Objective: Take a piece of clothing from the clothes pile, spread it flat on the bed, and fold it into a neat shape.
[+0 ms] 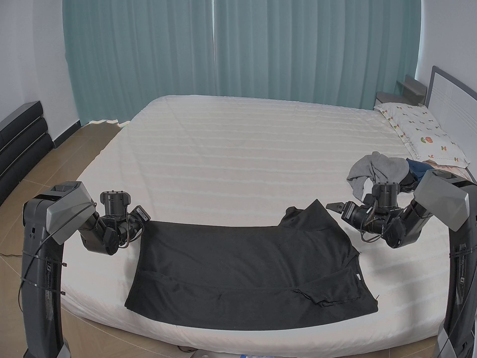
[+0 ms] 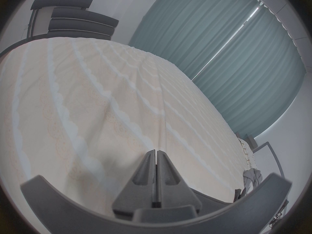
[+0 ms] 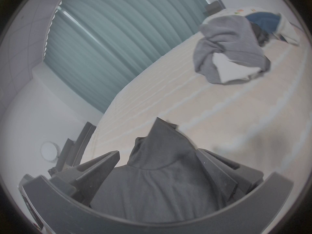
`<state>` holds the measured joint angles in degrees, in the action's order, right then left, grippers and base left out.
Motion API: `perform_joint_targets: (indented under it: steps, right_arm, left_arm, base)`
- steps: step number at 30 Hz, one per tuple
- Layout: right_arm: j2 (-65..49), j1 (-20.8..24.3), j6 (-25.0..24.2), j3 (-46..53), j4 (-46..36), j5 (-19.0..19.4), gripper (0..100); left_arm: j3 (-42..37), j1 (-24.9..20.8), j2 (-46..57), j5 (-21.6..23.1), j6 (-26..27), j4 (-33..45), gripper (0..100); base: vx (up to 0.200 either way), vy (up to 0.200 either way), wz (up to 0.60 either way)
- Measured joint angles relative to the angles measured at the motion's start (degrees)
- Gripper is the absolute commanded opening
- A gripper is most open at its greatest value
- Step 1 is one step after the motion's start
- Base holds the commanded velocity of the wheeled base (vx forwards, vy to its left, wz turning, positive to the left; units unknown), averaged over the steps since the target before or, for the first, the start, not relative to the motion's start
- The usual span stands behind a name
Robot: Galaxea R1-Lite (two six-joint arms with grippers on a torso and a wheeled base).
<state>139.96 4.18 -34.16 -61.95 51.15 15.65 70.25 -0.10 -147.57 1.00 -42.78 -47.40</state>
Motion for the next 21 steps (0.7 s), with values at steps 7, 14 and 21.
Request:
perform_joint_targets:
  steps: [7,14,21]
  right_arm:
    - [5.13,2.76,4.17,-15.41,-10.26,-3.07,100]
    - [11.75,2.82,5.64,-23.65,-12.57,-5.94,100]
    - [14.88,2.23,5.61,-26.82,-11.36,-5.64,100]
  left_arm:
    - [-0.2,-0.04,-0.01,-0.02,0.05,-0.04,0]
    - [-0.28,-0.09,-0.04,-0.05,0.16,-0.06,0]
    - [-0.28,-0.09,-0.04,-0.02,0.16,-0.06,0]
  base:
    - [0.0,0.0,0.0]
    - [0.0,0.0,0.0]
    - [0.0,0.0,0.0]
